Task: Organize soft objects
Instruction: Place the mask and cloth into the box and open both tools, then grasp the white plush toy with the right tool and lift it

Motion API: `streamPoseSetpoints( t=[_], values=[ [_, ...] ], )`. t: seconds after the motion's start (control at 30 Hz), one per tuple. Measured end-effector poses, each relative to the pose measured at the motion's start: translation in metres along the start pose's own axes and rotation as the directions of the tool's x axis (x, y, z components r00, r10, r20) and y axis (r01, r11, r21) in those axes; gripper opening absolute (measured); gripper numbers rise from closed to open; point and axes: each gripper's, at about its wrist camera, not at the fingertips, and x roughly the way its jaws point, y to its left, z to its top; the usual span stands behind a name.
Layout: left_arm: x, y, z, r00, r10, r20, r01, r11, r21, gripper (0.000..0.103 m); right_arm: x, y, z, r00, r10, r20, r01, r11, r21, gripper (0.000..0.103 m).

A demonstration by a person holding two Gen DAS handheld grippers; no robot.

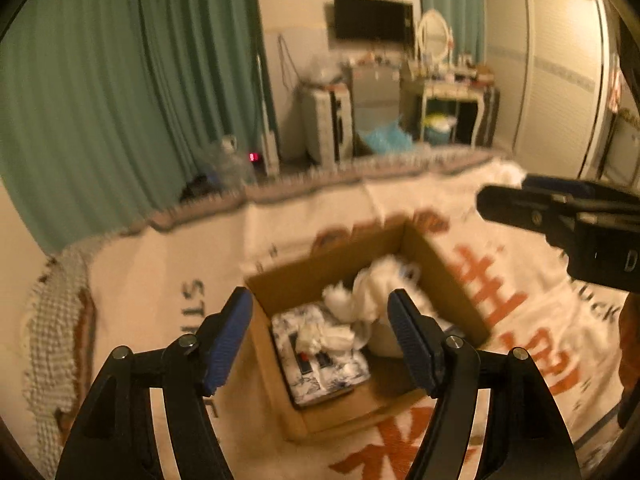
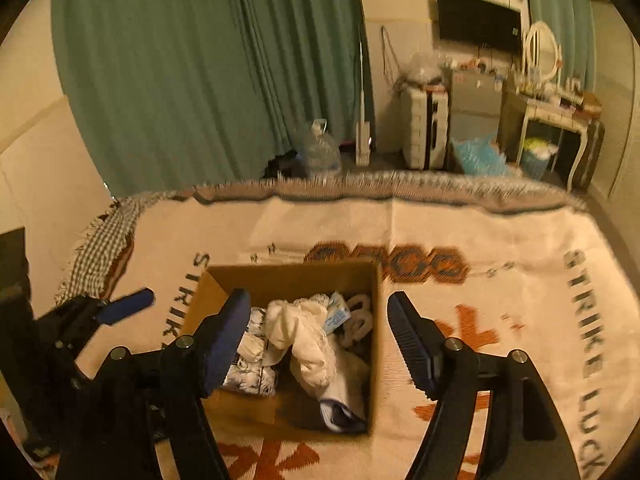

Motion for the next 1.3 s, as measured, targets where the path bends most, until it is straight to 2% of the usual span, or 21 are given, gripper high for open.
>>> streamPoseSetpoints(
  t=[0.07,0.1,0.13,0.23,0.33,0.47,0.57,0.73,0.9,1.0,1.1,1.3],
  values=[
    [-0.039,-0.001,0.011,0.999,0.003,0.053,-0.003,1.0,-0.007,0.073,-0.039,0.003,0.008,0.999,-0.008,0.033,0.008,1.0,-0.01,0.071],
    [-0.058,-0.002,0.015,0.997,0.005,0.081,-0.005,1.0,-0.011,0.083,-0.056,0.005,0.01,0.999,-0.011,0.046,0.012,1.0,-0.014,0.071],
    [-0.08,-0.002,0.02,0.993,0.004,0.118,-0.002,1.0,-0.017,0.088,-0.072,0.008,0.012,0.998,-0.017,0.06,0.018,1.0,-0.019,0.074],
    [-0.132,-0.005,0.024,0.982,0.021,0.19,-0.015,0.999,-0.031,0.094,-0.128,0.014,0.013,0.993,-0.034,0.11,0.039,0.998,-0.045,0.082],
    [-0.175,-0.006,0.018,0.97,0.046,0.238,-0.034,0.998,-0.055,0.094,-0.178,0.02,0.005,0.987,-0.057,0.148,0.067,0.996,-0.065,0.094],
    [-0.206,-0.005,-0.001,0.967,0.069,0.245,-0.048,0.995,-0.089,0.094,-0.222,0.025,-0.017,0.983,-0.067,0.171,0.08,0.994,-0.071,0.1],
    [-0.208,-0.002,-0.022,0.972,0.072,0.223,-0.043,0.99,-0.135,0.094,-0.233,0.027,-0.041,0.986,-0.07,0.154,0.08,0.995,-0.066,0.101],
    [-0.177,-0.008,-0.062,0.982,0.117,0.148,-0.096,0.984,-0.147,0.094,-0.207,0.024,-0.089,0.996,-0.056,0.071,0.059,0.997,-0.052,0.101],
    [-0.113,-0.023,-0.097,0.995,0.088,0.042,-0.084,0.992,-0.096,0.094,-0.149,0.01,-0.13,0.998,-0.052,-0.025,0.051,0.998,-0.038,0.101],
    [-0.082,-0.03,-0.117,0.997,0.078,-0.015,-0.079,0.993,-0.091,0.094,-0.108,-0.003,-0.152,0.995,-0.06,-0.085,0.059,0.998,-0.013,0.101],
    [-0.037,-0.032,-0.14,0.994,0.051,-0.098,-0.064,0.989,-0.132,0.094,-0.062,-0.015,-0.178,0.986,-0.06,-0.157,0.06,0.998,-0.003,0.101],
    [0.027,-0.04,-0.183,0.977,0.038,-0.211,-0.075,0.982,-0.172,0.094,0.013,-0.031,-0.226,0.963,-0.069,-0.261,0.078,0.997,0.023,0.101]
  ],
)
